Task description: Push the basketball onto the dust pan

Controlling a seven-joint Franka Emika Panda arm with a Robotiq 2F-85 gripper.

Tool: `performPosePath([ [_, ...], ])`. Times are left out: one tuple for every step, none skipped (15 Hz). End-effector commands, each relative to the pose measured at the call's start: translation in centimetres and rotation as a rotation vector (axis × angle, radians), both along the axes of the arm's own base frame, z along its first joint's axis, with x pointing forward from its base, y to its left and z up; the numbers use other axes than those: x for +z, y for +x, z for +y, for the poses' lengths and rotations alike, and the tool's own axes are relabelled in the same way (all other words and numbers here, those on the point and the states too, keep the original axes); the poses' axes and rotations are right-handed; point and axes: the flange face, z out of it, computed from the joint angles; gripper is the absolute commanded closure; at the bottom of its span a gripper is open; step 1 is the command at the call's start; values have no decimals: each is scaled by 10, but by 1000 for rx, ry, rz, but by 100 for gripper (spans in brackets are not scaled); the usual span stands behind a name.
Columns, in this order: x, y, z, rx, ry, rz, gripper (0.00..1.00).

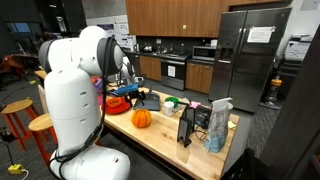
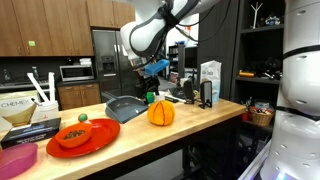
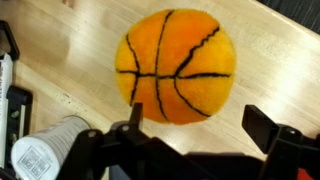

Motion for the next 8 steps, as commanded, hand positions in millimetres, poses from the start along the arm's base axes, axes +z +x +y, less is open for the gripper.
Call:
performPosePath([
  [12, -17, -15, -32, -33, 35, 0],
  [14, -21, -19, -44, -34, 52, 0],
  [16, -26, -23, -57, -34, 68, 0],
  [18, -33, -26, -71, -30, 91, 0],
  [18, -35, -31, -89, -33, 112, 0],
  [17, -41, -35, -103, -28, 141, 0],
  [16, -50, -38, -115, -29, 170, 0],
  [14, -60, -40, -125, -25, 200, 0],
])
